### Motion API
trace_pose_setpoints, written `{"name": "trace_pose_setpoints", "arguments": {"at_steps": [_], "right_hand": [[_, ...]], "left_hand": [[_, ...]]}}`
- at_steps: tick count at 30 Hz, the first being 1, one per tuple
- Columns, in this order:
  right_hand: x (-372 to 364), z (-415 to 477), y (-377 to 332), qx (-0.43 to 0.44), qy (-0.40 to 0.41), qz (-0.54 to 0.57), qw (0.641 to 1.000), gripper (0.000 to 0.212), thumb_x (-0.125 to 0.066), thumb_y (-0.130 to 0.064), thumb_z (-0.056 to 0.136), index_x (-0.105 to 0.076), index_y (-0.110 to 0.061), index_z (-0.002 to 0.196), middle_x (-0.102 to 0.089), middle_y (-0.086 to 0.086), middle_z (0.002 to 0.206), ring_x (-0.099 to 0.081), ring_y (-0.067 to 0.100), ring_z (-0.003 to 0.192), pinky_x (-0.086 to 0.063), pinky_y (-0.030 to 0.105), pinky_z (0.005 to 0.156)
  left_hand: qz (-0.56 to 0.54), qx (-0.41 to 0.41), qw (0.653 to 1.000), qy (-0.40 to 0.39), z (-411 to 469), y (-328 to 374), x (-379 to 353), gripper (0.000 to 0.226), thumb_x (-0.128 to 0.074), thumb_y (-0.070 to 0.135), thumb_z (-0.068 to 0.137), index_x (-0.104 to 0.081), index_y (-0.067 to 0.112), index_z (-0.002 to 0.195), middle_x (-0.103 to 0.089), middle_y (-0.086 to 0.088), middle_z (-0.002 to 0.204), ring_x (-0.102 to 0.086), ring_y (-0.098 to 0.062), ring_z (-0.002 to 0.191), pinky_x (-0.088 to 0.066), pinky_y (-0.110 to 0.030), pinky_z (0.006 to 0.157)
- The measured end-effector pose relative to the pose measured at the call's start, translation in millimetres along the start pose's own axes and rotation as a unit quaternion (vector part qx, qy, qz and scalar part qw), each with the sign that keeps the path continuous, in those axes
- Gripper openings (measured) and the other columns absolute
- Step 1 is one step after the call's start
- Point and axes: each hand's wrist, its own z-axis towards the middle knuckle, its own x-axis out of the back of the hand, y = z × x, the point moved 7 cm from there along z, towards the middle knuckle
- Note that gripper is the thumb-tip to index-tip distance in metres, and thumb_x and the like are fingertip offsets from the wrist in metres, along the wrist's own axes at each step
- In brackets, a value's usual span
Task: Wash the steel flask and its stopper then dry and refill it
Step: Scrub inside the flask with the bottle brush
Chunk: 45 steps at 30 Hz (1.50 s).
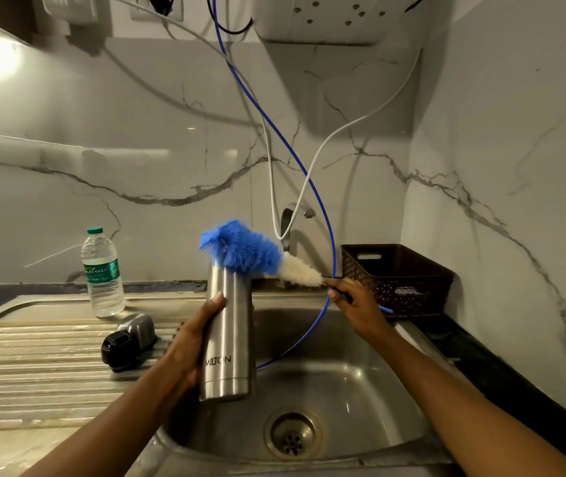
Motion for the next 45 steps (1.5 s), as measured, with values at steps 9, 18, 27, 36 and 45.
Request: {"name": "trace_pose_setpoints", "arguments": {"at_steps": [9, 18, 27, 36, 45], "right_hand": [[13.9, -4.1, 8.1, -0.036, 0.019, 0.029, 0.999, 0.03, -0.054, -0.004, 0.092, -0.058, -0.024, 0.113, -0.059, 0.0, 0.1, -0.056, 0.014, 0.096, -0.046, 0.012, 0.08], [23.4, -9.7, 20.4, -0.059, 0.025, 0.008, 0.998, 0.028, -0.056, -0.004, 0.092, -0.06, -0.026, 0.109, -0.061, -0.004, 0.098, -0.058, 0.008, 0.093, -0.047, 0.024, 0.082], [0.5, -6.6, 11.7, -0.069, 0.008, 0.021, 0.997, 0.028, -0.054, -0.005, 0.093, -0.06, -0.019, 0.116, -0.063, 0.012, 0.101, -0.06, 0.024, 0.094, -0.048, 0.031, 0.084], [-7.3, -7.3, 4.0, -0.087, 0.001, 0.042, 0.995, 0.029, -0.054, -0.005, 0.092, -0.058, -0.023, 0.113, -0.062, 0.005, 0.099, -0.059, 0.02, 0.095, -0.045, 0.013, 0.078], [28.8, 12.0, -41.8, -0.051, 0.03, -0.373, 0.926, 0.028, -0.048, -0.027, 0.096, -0.063, -0.027, 0.121, -0.065, 0.002, 0.101, -0.061, 0.019, 0.087, -0.037, 0.025, 0.062]], "left_hand": [[0.013, -0.024, 1.0, -0.001, -6.2, 7.7, -8.3, 0.112, -0.093, 0.045, 0.01, -0.06, -0.001, 0.106, -0.069, -0.02, 0.075, -0.068, -0.029, 0.057, -0.058, -0.038, 0.051], [-0.051, -0.07, 0.996, 0.018, -0.8, 12.9, 4.4, 0.085, -0.07, 0.052, 0.065, -0.049, 0.002, 0.13, -0.065, -0.022, 0.097, -0.069, -0.029, 0.069, -0.058, -0.038, 0.056], [-0.086, -0.053, 0.992, -0.072, 0.7, 16.6, 1.8, 0.08, -0.084, 0.047, 0.05, -0.068, 0.0, 0.112, -0.067, -0.021, 0.111, -0.07, -0.033, 0.079, -0.059, -0.041, 0.065], [-0.089, -0.046, 0.991, -0.089, -3.0, 20.7, -1.7, 0.092, -0.087, 0.051, 0.043, -0.064, -0.003, 0.114, -0.069, -0.023, 0.085, -0.069, -0.032, 0.066, -0.059, -0.039, 0.055], [-0.072, -0.116, 0.977, 0.167, -4.3, 27.0, 39.1, 0.071, -0.068, 0.043, 0.075, -0.038, 0.017, 0.134, -0.06, -0.016, 0.103, -0.061, -0.03, 0.088, -0.05, -0.042, 0.066]]}}
